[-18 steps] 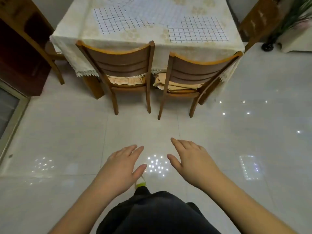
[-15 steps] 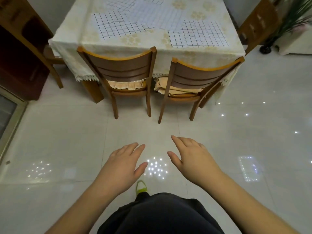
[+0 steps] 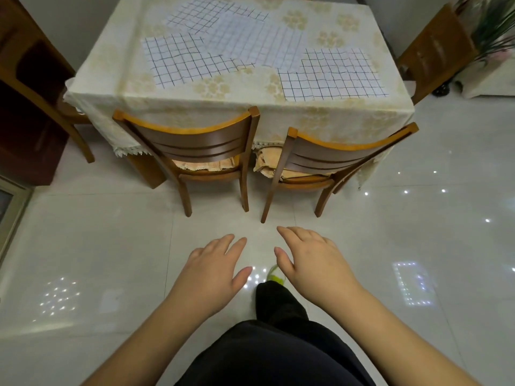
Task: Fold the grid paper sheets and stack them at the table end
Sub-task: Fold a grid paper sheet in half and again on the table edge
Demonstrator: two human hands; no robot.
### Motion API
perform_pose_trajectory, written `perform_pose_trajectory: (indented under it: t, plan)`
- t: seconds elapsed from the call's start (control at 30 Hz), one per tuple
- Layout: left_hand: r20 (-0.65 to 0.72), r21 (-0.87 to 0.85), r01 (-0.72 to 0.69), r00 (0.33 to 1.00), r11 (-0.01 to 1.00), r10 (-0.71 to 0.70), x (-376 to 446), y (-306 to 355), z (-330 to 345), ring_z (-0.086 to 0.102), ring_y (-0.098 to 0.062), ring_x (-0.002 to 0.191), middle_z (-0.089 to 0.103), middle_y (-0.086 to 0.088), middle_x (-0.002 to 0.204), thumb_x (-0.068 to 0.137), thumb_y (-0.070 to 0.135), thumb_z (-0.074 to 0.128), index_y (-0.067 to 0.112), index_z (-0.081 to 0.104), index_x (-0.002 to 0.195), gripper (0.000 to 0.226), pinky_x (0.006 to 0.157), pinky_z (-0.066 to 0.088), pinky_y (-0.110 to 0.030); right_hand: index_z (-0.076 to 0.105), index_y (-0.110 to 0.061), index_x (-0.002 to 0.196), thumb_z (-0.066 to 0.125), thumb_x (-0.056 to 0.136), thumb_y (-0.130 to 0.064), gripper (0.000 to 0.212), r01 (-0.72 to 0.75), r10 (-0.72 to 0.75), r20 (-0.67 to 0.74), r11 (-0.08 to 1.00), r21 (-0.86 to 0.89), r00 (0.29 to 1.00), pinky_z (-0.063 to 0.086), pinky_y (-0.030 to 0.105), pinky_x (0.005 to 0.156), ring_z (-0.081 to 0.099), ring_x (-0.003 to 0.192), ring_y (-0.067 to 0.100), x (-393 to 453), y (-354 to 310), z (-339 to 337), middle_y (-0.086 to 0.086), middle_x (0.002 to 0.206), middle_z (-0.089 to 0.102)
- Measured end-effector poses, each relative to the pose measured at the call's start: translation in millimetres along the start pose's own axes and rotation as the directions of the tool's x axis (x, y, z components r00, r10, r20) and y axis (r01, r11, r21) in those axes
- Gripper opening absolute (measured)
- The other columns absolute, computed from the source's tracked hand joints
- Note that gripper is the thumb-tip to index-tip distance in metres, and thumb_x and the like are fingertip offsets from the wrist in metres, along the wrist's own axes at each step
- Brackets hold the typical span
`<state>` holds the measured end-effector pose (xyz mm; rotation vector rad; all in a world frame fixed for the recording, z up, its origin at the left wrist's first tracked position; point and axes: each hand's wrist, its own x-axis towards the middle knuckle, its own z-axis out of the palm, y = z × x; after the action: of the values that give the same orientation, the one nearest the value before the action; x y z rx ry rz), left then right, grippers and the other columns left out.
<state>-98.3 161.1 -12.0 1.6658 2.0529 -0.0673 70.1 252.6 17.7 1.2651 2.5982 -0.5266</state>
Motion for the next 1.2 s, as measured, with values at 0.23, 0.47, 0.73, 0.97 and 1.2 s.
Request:
perform_pose_trajectory:
  t: [0.23,0.47,0.73,0.97,1.2]
  plan:
    - [-0.042,0.02,0.024,0.999,1.0,-0.023,101,17,-42,0.019,-0.013,0.145,0.017,0.007,0.16,0.098,0.055,0.03,0.035,0.014,0.152,0.059,0.116,0.021,-0.036,0.025,-0.027,0.15,0.026,0.101,-0.047,0.053,0.012,-0.01,-0.049,1.0,0.024,0.999,0.03,0.031,0.11,0.035,0.137,0.014,85,58,-45,-0.007,0.151,0.037]
    - [-0.11,0.039,-0.008,0.994,0.999,0.012,186,42,-89,0.027,-0.013,0.141,0.027,0.008,0.155,0.098,0.053,0.032,0.033,0.02,0.15,0.057,0.112,0.027,-0.034,0.033,-0.025,0.146,0.033,0.099,-0.046,0.051,0.016,-0.015,-0.082,1.0,0.015,0.996,0.035,0.033,0.106,0.04,0.133,0.016,156,119,-93,-0.005,0.146,0.043]
    - [-0.146,0.062,-0.06,0.987,0.996,0.069,261,48,-132,0.023,-0.012,0.142,0.025,0.008,0.155,0.098,0.051,0.034,0.031,0.021,0.151,0.058,0.111,0.026,-0.034,0.044,-0.02,0.14,0.039,0.097,-0.043,0.048,-0.01,0.016,-0.135,0.999,0.043,0.991,0.045,0.039,0.093,0.052,0.12,0.024,217,150,-124,-0.001,0.136,0.053]
    - [-0.075,0.096,-0.141,0.986,0.985,0.148,340,43,-167,0.031,-0.016,0.139,0.028,0.006,0.154,0.097,0.054,0.033,0.029,0.024,0.149,0.059,0.108,0.031,-0.037,0.038,-0.022,0.144,0.037,0.098,-0.045,0.051,-0.09,0.09,-0.099,0.996,0.003,0.991,0.04,0.04,0.102,0.044,0.129,0.022,274,171,-139,0.0,0.143,0.047]
    - [-0.009,0.135,-0.268,0.962,0.954,0.272,420,39,-195,0.034,-0.018,0.137,0.031,0.002,0.154,0.097,0.055,0.034,0.025,0.026,0.15,0.062,0.109,0.035,-0.036,0.045,-0.02,0.14,0.036,0.097,-0.045,0.05,-0.215,0.214,-0.147,0.976,0.007,0.966,0.039,0.041,0.104,0.045,0.129,0.023,320,199,-160,0.002,0.14,0.05]
